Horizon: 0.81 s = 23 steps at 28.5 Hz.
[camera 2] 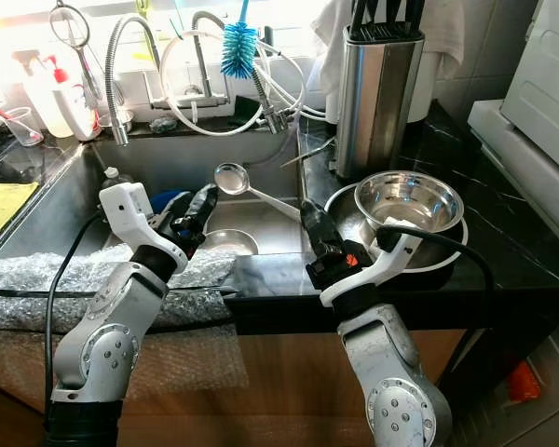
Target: Kitchen organization
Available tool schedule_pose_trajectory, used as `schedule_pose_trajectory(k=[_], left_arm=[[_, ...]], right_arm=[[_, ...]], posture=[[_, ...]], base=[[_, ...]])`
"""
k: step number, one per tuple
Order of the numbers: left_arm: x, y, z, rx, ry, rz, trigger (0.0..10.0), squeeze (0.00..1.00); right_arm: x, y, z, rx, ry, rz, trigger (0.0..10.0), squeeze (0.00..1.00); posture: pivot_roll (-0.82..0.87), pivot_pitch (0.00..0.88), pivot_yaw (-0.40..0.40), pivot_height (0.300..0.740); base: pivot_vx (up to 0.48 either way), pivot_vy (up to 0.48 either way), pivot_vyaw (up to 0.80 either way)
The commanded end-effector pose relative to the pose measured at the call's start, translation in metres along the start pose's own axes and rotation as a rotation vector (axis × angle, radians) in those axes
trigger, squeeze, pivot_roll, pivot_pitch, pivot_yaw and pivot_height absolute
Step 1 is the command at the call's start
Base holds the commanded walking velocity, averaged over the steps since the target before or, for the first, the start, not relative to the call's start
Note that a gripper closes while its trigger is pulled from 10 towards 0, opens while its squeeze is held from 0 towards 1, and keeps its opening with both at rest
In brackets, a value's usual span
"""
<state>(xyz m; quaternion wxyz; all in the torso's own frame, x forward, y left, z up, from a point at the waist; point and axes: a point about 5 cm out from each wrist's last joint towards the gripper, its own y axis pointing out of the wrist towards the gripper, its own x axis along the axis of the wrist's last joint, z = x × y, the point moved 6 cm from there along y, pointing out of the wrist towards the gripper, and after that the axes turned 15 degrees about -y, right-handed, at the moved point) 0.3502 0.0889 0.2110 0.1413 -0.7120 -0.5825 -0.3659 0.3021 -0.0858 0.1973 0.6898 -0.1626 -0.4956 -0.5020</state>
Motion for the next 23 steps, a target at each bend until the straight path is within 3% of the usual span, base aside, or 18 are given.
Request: schedule_pose_trajectory(k=[1,10,14,16,23], left_arm=[[0.000,-0.003,-0.001,-0.010,-0.018,0.010,10.0,0.00],[0.006,-0.005,0.015,0.055,-0.074,-0.026,10.0,0.00],[0.012,-0.006,0.020,0.078,-0.165,-0.055,10.0,0.00],[0.015,-0.007,0.027,0.089,-0.306,-0.076,10.0,0.00],[0.016,-0.008,0.033,0.101,-0.406,-0.087,10.0,0.00]], right_arm=[[-0.002,0.001,0.013,0.065,0.027,0.012,10.0,0.00],[-0.009,-0.001,0.015,0.079,0.041,0.039,10.0,0.00],[-0.008,-0.002,0.015,0.083,0.054,0.035,10.0,0.00],[-0.004,-0.001,0.013,0.071,0.094,0.008,10.0,0.00],[0.001,0.000,0.008,0.055,0.119,-0.016,10.0,0.00]], posture=[[-0.13,0.000,0.092,0.740],[-0.12,0.000,0.093,0.740],[-0.12,0.000,0.096,0.740],[-0.12,0.000,0.096,0.740],[-0.12,0.000,0.098,0.740]], base=[[0.000,0.000,0.00],[0.000,0.000,0.00],[0.000,0.000,0.00],[0.000,0.000,0.00],[0.000,0.000,0.00]])
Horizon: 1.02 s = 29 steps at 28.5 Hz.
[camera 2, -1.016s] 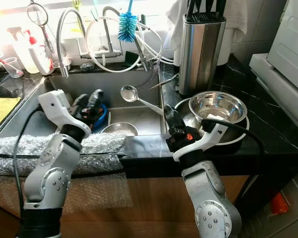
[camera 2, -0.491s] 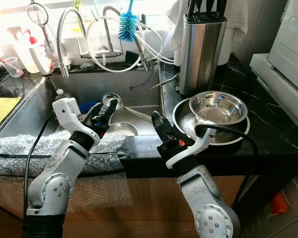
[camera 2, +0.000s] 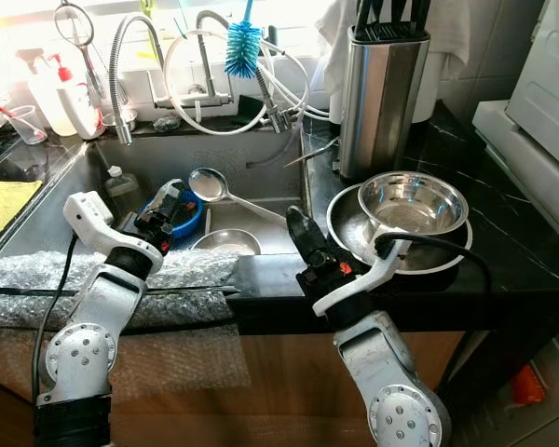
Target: Kitchen organization
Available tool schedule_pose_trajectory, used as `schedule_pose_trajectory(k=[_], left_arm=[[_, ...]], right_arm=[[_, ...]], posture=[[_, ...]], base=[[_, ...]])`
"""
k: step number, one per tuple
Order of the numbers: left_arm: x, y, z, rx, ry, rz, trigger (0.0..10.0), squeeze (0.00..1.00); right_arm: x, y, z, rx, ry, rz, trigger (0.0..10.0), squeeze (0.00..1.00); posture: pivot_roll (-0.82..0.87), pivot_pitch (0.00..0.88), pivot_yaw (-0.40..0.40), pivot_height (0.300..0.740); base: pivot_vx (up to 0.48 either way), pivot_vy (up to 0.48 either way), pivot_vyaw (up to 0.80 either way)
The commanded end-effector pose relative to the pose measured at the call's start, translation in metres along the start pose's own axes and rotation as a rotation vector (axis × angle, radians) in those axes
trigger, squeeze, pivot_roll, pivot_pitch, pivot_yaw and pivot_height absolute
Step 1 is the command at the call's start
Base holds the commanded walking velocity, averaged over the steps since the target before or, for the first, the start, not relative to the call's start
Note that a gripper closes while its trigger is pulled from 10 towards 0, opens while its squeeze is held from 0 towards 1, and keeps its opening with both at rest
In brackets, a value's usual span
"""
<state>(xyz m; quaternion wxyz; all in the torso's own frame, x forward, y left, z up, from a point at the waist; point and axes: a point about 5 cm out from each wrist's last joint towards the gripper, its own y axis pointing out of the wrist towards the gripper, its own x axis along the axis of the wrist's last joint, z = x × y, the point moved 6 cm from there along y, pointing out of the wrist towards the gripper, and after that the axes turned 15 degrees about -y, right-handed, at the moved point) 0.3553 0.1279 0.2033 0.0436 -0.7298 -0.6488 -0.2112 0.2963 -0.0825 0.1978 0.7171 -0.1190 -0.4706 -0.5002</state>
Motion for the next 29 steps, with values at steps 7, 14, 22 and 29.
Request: schedule_pose_trajectory(k=[7,14,22,29], left_arm=[[-0.014,-0.002,-0.002,-0.006,-0.061,0.059,10.0,0.00],[-0.022,-0.004,-0.009,-0.046,-0.068,0.105,10.0,0.00],[-0.023,-0.003,-0.015,-0.069,-0.055,0.116,10.0,0.00],[-0.023,-0.003,-0.015,-0.075,-0.065,0.120,10.0,0.00]], right_arm=[[-0.003,0.003,0.002,0.005,0.014,0.010,10.0,0.00],[-0.004,0.000,0.000,-0.006,0.032,0.011,10.0,0.00],[-0.009,-0.001,-0.006,-0.029,0.083,0.014,10.0,0.00],[-0.010,0.000,0.000,0.008,0.100,0.027,10.0,0.00]], posture=[[-0.13,0.000,0.098,0.740],[-0.13,0.000,0.095,0.740],[-0.12,0.000,0.094,0.740],[-0.13,0.000,0.097,0.740]], base=[[0.000,0.000,0.00],[0.000,0.000,0.00],[0.000,0.000,0.00],[0.000,0.000,0.00]])
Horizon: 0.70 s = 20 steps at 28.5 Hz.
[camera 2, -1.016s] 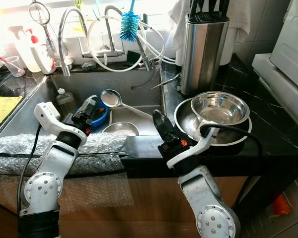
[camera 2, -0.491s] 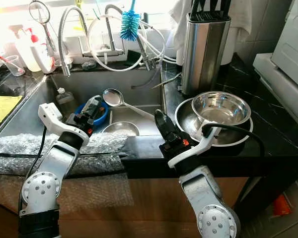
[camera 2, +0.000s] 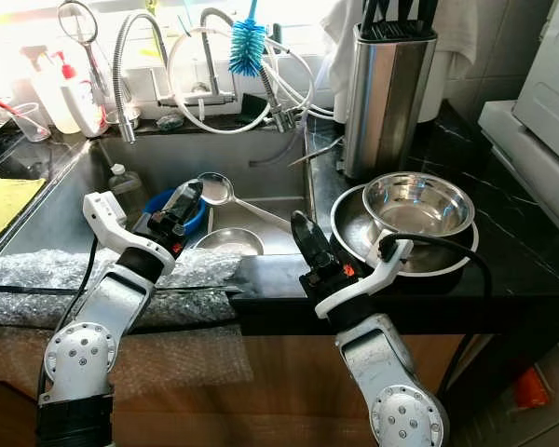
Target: Kitchen organization
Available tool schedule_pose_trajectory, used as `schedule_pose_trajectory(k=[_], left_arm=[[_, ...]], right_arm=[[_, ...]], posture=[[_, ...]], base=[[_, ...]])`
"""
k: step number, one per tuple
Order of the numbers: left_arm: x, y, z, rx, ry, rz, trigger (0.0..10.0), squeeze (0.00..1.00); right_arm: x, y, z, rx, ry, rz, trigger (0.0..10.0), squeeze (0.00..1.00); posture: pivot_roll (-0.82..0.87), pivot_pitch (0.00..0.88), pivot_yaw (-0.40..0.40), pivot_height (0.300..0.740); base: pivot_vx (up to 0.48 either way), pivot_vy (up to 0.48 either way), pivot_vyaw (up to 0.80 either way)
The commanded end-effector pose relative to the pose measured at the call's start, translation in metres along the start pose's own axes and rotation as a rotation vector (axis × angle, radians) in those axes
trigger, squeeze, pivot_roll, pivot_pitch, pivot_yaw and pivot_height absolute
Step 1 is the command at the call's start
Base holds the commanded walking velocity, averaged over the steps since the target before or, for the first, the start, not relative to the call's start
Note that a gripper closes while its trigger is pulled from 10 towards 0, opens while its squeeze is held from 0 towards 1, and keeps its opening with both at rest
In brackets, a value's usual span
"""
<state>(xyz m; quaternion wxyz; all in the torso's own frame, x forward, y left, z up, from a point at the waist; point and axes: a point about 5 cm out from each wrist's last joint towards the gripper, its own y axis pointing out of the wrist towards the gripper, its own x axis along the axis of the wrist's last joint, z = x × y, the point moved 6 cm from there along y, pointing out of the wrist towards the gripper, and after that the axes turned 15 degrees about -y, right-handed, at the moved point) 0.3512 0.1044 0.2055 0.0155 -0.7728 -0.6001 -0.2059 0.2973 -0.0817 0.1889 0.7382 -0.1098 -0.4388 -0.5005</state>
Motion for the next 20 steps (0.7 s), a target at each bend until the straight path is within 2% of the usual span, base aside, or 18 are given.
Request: schedule_pose_trajectory(k=[1,15,18,19,20], left_arm=[[-0.0029,-0.0024,-0.0046,-0.017,-0.006,0.005,10.0,0.00],[-0.0066,-0.0017,-0.0062,-0.028,-0.009,0.018,10.0,0.00],[-0.0065,-0.0017,-0.0063,-0.028,-0.009,0.016,9.6,0.00],[-0.0061,-0.0016,-0.0065,-0.028,-0.009,0.014,8.8,0.00],[-0.0061,-0.0016,-0.0065,-0.028,-0.009,0.014,8.8,0.00]], right_arm=[[-0.0035,0.0016,0.0050,0.023,0.025,0.010,10.0,0.00],[-0.0074,0.0023,0.0119,0.066,0.059,0.025,10.0,0.00],[-0.0120,0.0016,0.0112,0.066,0.054,0.045,10.0,0.00],[-0.0122,0.0016,0.0112,0.066,0.055,0.046,10.0,0.00],[-0.0122,0.0016,0.0112,0.066,0.055,0.046,10.0,0.00]], posture=[[-0.13,0.000,0.097,0.740],[-0.13,0.000,0.093,0.740],[-0.12,0.000,0.092,0.740],[-0.12,0.000,0.091,0.740],[-0.12,0.000,0.091,0.740]], base=[[0.000,0.000,0.00],[0.000,0.000,0.00],[0.000,0.000,0.00],[0.000,0.000,0.00],[0.000,0.000,0.00]])
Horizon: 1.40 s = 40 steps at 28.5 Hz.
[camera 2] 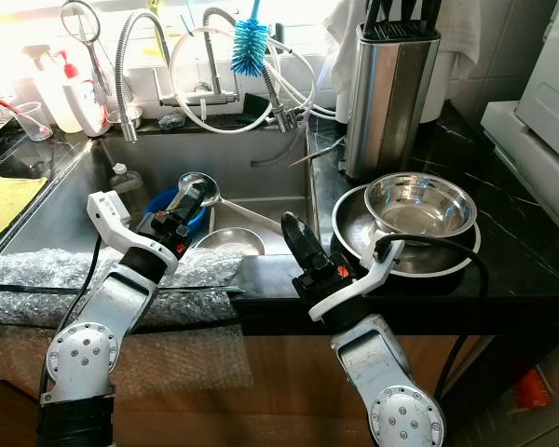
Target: Kitchen organization
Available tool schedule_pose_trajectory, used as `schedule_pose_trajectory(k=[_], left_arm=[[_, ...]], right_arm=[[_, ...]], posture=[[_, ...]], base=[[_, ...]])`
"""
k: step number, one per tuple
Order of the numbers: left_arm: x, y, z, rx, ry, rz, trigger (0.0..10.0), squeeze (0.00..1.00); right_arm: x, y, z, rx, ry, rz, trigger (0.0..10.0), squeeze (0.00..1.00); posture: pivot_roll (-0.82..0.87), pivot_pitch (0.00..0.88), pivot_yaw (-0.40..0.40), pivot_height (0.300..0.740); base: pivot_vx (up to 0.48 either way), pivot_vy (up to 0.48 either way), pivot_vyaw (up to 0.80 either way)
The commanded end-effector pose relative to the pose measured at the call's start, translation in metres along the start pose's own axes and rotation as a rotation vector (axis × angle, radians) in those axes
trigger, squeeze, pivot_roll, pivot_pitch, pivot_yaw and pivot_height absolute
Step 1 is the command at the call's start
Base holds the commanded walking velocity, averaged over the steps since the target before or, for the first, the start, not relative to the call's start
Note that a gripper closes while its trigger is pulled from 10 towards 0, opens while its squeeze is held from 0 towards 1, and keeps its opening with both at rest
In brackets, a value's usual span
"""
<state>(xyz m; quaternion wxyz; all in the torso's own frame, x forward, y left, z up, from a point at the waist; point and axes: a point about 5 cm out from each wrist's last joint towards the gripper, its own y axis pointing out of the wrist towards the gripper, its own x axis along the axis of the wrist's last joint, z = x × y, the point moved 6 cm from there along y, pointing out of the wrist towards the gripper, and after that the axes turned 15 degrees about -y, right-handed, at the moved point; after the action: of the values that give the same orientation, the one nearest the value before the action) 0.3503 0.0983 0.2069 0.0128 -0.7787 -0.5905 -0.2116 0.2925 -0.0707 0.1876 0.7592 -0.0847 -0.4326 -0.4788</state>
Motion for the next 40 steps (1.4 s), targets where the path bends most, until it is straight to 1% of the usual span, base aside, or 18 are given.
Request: schedule_pose_trajectory(k=[1,2,3,4,6,7,9,10,22,23,24,25,34,35,36,37,40], left_arm=[[0.000,-0.003,-0.003,-0.013,-0.013,-0.009,6.7,0.00],[0.000,-0.003,-0.003,-0.012,-0.014,-0.012,3.6,0.00],[0.000,-0.003,-0.003,-0.012,-0.015,-0.014,3.6,0.00],[0.001,-0.003,-0.003,-0.013,-0.017,-0.017,2.0,0.00],[0.001,-0.003,-0.003,-0.011,-0.015,-0.018,2.0,0.00],[0.001,-0.003,-0.003,-0.012,-0.017,-0.019,0.2,0.00],[0.001,-0.003,-0.003,-0.013,-0.019,-0.019,0.2,0.00],[0.001,-0.003,-0.003,-0.013,-0.020,-0.020,0.0,0.00],[0.001,-0.003,-0.004,-0.017,-0.022,-0.021,0.0,0.00],[0.001,-0.003,-0.003,-0.016,-0.021,-0.022,0.0,0.00],[0.001,-0.003,-0.003,-0.016,-0.021,-0.022,0.0,0.00],[0.002,-0.002,-0.003,-0.014,-0.021,-0.023,0.0,0.00],[0.004,-0.003,-0.001,-0.007,-0.025,-0.030,0.0,0.00],[0.003,-0.003,-0.001,-0.007,-0.026,-0.029,0.0,0.00],[0.003,-0.003,-0.001,-0.007,-0.026,-0.029,0.0,0.00],[0.003,-0.003,-0.002,-0.009,-0.027,-0.027,0.0,0.00],[0.003,-0.002,-0.002,-0.010,-0.027,-0.026,0.0,0.00]], right_arm=[[-0.004,0.001,0.002,0.012,0.007,0.015,10.0,0.00],[-0.004,0.001,0.002,0.010,0.007,0.015,10.0,0.00],[-0.004,0.001,0.001,0.008,0.007,0.015,10.0,0.00],[-0.004,0.001,0.001,0.005,0.002,0.017,10.0,0.00],[-0.004,0.001,0.000,0.003,0.001,0.016,10.0,0.00],[-0.004,0.001,0.000,0.004,0.002,0.015,10.0,0.00],[-0.004,0.000,0.001,0.006,0.003,0.013,10.0,0.00],[-0.005,0.000,0.001,0.005,-0.002,0.016,10.0,0.00],[-0.006,0.002,-0.001,-0.001,-0.038,0.022,10.0,0.00],[-0.008,0.002,-0.002,-0.005,-0.065,0.037,10.0,0.00],[-0.008,0.002,-0.002,-0.005,-0.065,0.037,10.0,0.00],[-0.011,0.003,-0.003,-0.008,-0.091,0.054,10.0,0.00],[-0.015,0.003,-0.001,-0.002,-0.111,0.061,10.0,0.00],[-0.015,0.003,-0.001,-0.001,-0.110,0.060,10.0,0.12],[-0.015,0.003,-0.001,0.000,-0.111,0.060,10.0,0.12],[-0.016,0.003,-0.002,-0.007,-0.112,0.060,10.0,1.00],[-0.016,0.004,-0.002,-0.008,-0.118,0.061,10.0,1.00]], posture=[[-0.12,0.000,0.091,0.740],[-0.12,0.000,0.090,0.740],[-0.12,0.000,0.090,0.740],[-0.12,0.000,0.090,0.740],[-0.12,0.000,0.089,0.740],[-0.12,0.000,0.089,0.740],[-0.12,0.000,0.089,0.740],[-0.12,0.000,0.089,0.740],[-0.12,0.000,0.089,0.740],[-0.12,0.000,0.089,0.740],[-0.12,0.000,0.089,0.740],[-0.12,0.000,0.090,0.740],[-0.12,0.000,0.093,0.740],[-0.12,0.000,0.093,0.740],[-0.12,0.000,0.094,0.740],[-0.12,0.000,0.094,0.740],[-0.12,0.000,0.095,0.740]], base=[[0.000,0.000,0.00],[0.000,0.000,0.00],[0.000,0.000,0.00],[0.000,0.000,0.00],[0.000,0.000,0.00],[0.000,0.000,0.00],[0.000,0.000,0.00],[0.000,0.000,0.00],[0.000,0.000,0.00],[0.000,0.000,0.00],[0.000,0.000,0.00],[0.000,0.000,0.00],[0.000,0.000,0.00],[0.000,0.000,0.00],[0.000,0.000,0.00],[0.000,0.000,0.00],[0.000,0.000,0.00]])
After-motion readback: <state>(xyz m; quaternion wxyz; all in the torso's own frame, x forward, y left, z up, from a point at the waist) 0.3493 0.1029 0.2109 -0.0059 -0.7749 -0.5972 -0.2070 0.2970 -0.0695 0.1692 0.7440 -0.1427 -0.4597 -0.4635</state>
